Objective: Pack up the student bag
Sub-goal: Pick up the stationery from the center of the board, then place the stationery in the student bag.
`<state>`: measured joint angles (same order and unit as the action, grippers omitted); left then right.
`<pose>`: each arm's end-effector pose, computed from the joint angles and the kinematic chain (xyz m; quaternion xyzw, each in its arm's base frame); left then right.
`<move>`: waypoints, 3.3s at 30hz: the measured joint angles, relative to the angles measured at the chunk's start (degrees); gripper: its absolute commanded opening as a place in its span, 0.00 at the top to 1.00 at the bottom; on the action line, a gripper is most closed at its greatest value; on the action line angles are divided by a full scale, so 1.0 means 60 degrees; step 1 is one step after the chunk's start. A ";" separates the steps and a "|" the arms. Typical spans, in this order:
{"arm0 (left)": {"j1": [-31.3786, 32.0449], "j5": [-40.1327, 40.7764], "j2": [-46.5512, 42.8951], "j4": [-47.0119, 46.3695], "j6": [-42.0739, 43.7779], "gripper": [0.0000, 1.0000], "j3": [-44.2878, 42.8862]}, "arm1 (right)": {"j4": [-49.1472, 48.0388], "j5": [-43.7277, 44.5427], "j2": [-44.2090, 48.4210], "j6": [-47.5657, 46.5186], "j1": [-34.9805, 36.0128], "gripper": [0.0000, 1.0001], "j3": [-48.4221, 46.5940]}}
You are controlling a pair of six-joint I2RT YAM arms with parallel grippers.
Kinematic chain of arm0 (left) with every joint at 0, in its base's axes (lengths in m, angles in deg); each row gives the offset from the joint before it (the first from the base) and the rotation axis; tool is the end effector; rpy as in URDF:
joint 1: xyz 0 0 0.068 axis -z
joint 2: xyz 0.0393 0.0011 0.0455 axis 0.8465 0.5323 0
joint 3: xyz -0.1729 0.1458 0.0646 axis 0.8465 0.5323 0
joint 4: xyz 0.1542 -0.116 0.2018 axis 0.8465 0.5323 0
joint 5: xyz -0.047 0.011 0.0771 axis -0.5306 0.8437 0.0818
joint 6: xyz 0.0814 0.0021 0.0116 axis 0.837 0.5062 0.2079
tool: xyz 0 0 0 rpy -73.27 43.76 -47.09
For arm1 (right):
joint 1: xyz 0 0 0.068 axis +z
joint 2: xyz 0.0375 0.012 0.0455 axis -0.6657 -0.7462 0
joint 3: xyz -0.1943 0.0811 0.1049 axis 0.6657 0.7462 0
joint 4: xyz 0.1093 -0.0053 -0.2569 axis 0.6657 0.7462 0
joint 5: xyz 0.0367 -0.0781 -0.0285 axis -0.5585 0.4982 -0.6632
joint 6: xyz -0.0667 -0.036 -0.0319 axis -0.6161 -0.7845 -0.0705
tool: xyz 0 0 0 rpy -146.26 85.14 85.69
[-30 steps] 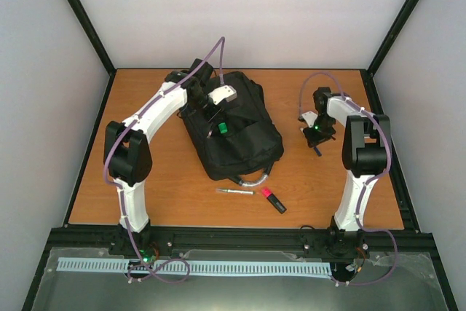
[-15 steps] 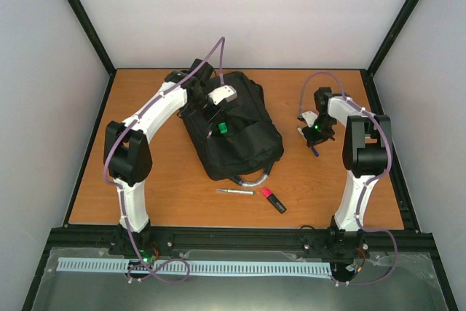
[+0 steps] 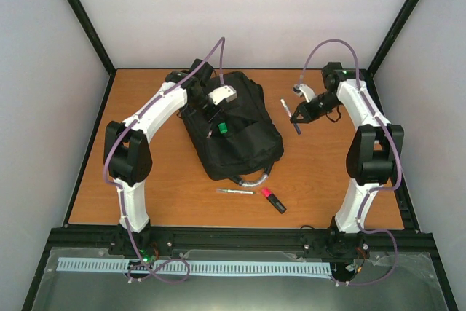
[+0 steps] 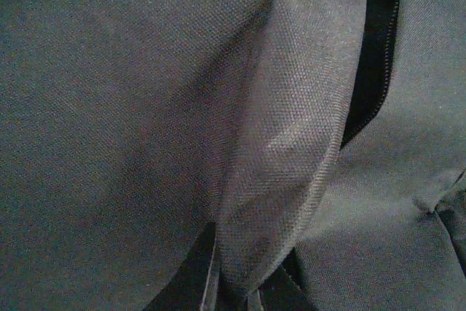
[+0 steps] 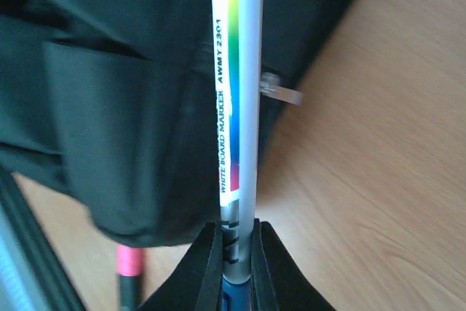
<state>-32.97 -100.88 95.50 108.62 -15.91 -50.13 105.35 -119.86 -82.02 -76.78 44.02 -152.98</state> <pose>0.3749 -0.2046 0.2049 0.4341 0.8606 -0.1962 0.1803 0.3814 0.0566 0.1904 -0.2917 0.9055 0.2780 0.1330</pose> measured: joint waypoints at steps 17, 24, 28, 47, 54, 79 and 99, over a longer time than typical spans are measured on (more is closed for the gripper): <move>0.0000 -0.0055 0.0004 0.0015 -0.0018 0.98 -0.0124 | 0.0790 -0.2302 -0.0532 0.0503 0.3300 0.96 -0.0382; 0.0000 -0.0066 0.0004 0.0040 -0.0022 0.98 -0.0178 | 0.0572 -0.2233 -0.1184 0.1002 0.3723 0.95 -0.0572; 0.0000 -0.0066 0.0004 0.0044 -0.0022 0.98 -0.0182 | 0.0379 -0.2226 -0.1475 0.1290 0.3865 0.93 -0.0645; 0.0000 -0.0047 0.0004 0.0033 -0.0015 0.98 -0.0178 | -0.0302 -0.1767 -0.1599 0.2164 0.3960 0.66 -0.1067; 0.0000 -0.0058 0.0004 0.0040 -0.0015 0.98 -0.0178 | -0.0270 -0.1636 -0.1300 0.1049 0.3956 0.67 -0.0732; 0.0000 -0.0102 0.0004 0.0076 -0.0011 0.98 -0.0182 | -0.5031 0.1883 0.3169 -0.6623 0.5858 0.50 0.5027; 0.0000 -0.0098 0.0004 0.0120 -0.0007 0.98 -0.0178 | -0.6098 0.3177 0.2342 -0.6870 0.6218 0.53 0.4889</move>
<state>-32.97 -101.47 95.52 109.35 -15.95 -51.21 68.76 -100.80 -67.97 -118.00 81.33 -123.65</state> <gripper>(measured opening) 0.063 0.485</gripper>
